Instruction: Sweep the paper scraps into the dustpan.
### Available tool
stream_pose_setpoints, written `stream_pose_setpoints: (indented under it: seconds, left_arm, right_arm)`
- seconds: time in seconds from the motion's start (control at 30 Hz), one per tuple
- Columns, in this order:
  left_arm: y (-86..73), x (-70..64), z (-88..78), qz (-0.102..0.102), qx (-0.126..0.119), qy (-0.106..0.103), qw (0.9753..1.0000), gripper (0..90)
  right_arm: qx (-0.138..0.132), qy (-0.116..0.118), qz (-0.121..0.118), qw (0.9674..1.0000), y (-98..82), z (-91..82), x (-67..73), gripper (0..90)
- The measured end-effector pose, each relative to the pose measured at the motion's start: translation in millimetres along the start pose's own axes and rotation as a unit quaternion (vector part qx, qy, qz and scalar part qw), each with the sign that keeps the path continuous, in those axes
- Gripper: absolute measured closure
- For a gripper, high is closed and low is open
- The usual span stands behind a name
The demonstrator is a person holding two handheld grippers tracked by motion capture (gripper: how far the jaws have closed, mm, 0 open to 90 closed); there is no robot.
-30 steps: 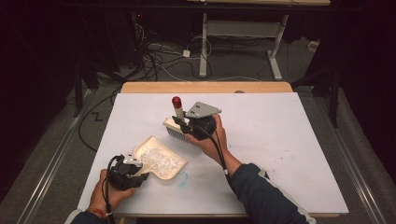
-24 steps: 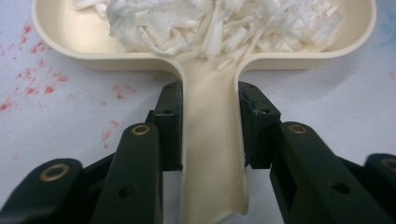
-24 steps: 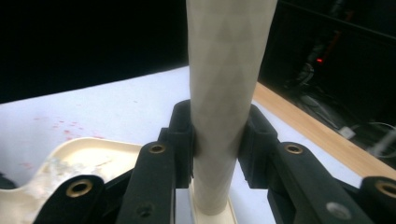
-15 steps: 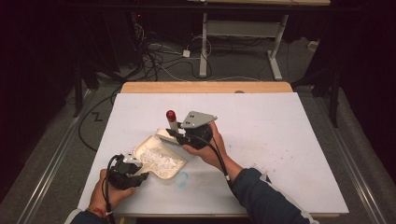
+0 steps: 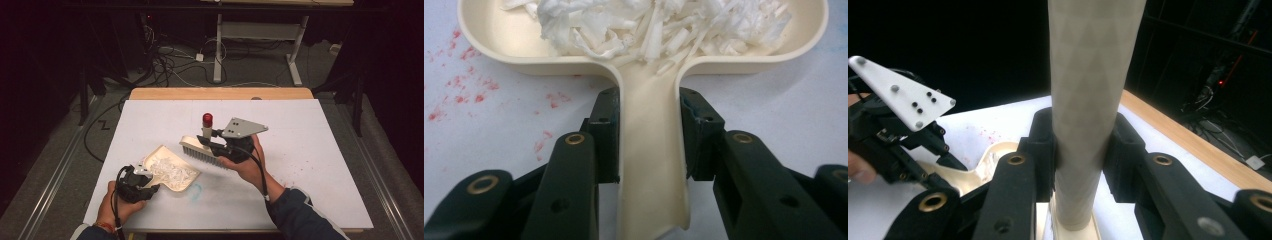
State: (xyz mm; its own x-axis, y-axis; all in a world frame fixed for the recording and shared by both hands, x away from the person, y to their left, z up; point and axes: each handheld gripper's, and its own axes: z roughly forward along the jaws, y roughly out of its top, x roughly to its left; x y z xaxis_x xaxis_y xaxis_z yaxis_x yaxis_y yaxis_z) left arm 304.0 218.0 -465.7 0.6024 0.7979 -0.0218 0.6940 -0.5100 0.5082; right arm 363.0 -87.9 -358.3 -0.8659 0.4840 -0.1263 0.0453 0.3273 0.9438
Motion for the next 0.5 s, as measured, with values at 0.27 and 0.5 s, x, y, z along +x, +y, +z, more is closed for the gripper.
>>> stream_pose_setpoints:
  seconds: [0.27,0.5]
  left_arm:
    - [1.1,-2.2,0.6,-0.001,-0.001,0.006,1.0,63.5]
    - [3.9,-2.2,1.8,-0.007,-0.006,0.016,0.9998,63.5]
  right_arm:
    - [0.011,-0.009,-0.002,0.9999,-7.3,-41.5,-10.8,70.6]
    - [0.016,-0.023,0.003,0.9996,-11.1,-75.2,-21.2,70.5]
